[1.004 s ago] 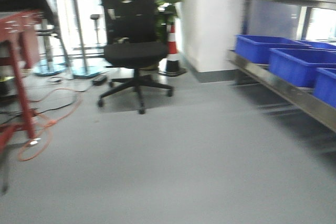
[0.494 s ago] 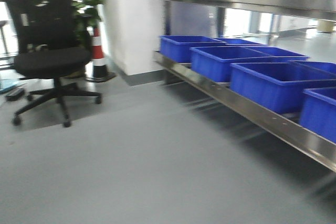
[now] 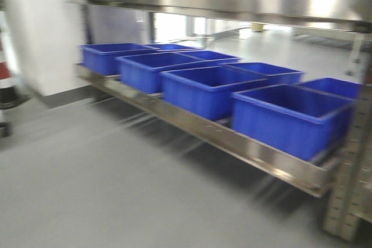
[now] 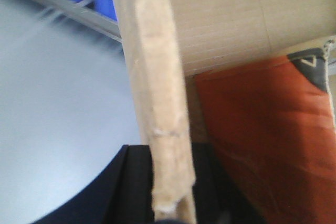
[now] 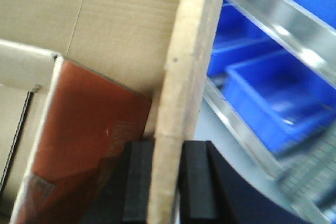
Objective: Stack two boxes on right shelf middle
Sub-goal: 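Hold the boxes while turning toward the steel rack of blue bins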
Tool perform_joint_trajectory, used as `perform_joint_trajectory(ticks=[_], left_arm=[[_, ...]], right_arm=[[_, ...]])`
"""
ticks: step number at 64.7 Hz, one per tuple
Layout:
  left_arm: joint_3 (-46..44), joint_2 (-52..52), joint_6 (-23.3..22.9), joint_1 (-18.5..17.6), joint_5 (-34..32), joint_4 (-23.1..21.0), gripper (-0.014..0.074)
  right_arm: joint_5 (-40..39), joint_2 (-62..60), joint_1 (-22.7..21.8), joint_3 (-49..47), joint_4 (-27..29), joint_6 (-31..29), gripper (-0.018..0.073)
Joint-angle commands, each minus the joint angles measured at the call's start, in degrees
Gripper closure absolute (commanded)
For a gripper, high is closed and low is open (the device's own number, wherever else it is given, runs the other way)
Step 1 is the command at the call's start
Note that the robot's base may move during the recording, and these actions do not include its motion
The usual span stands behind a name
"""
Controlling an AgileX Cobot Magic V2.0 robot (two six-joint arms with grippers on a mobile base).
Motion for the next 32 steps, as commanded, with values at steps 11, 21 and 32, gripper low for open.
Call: perform_joint_trajectory(ticks=[11,21,32], left_arm=[[-0.6,-0.8,0.5,-0.3,-2.9,-0.3,0.0708],[-0.6,-0.8,0.5,-0.3,-2.9,-0.3,0.0708],[-0.6,-0.8,0.5,-0.3,-2.9,-0.3,0.0708]], right_arm=[[-2.7,-0.4,-0.4,-0.6,-1.3,-0.5,0.0713],[-2.7,-0.4,-0.4,-0.6,-1.3,-0.5,0.0713],[-2.7,-0.4,-0.4,-0.6,-1.3,-0.5,0.0713]])
